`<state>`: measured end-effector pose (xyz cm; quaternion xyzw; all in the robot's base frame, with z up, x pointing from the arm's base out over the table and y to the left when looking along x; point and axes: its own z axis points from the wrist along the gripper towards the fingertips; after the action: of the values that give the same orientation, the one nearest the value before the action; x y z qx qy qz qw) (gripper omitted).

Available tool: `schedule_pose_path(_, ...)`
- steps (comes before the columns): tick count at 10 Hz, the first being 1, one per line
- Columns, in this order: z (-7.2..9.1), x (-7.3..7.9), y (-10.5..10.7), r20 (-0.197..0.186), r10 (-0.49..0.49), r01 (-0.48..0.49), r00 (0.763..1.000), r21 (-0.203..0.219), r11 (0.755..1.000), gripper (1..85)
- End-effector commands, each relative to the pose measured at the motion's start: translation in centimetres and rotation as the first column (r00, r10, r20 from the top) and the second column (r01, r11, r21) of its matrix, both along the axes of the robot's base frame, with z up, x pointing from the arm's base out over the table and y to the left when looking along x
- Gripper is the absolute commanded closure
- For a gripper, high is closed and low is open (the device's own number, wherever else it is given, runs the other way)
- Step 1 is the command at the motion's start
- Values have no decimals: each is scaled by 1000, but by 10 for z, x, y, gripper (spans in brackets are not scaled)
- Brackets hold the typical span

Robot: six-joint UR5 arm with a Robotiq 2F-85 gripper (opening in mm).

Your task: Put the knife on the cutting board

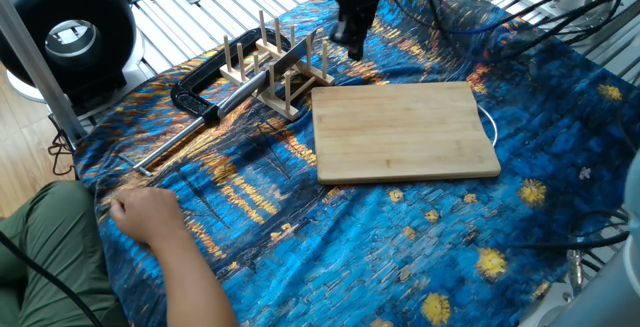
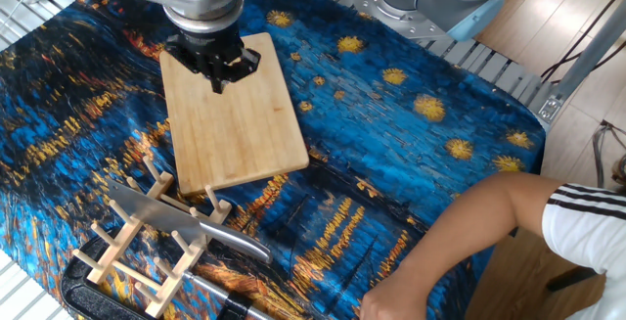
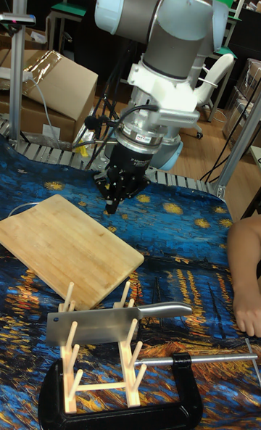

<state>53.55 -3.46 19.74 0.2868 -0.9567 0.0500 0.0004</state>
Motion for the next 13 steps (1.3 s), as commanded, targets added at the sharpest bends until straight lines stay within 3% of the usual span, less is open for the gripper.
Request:
schedule_pose_path(1,1,14,2,62,311,-311,949,3,950,810)
schedule_pose_path(2,0,16,10,74,375,-377,924,24,926,757)
schedule_pose_path(3,-2,17,19,79,437,-441,896,43,896,757)
schedule_pose_path(4,-3,25,21,89,524,-528,847,24,849,677)
schedule_pose_path(5,-4,33,20,93,596,-598,797,-8,801,650)
schedule_pose_path(8,-5,30,32,95,718,-722,690,18,692,507)
schedule_pose_path(9,-4,25,38,101,732,-739,673,45,673,463)
schedule_pose_path(10,-4,24,36,97,755,-761,648,39,648,433)
schedule_pose_path(13,-6,20,36,84,777,-781,624,45,623,423)
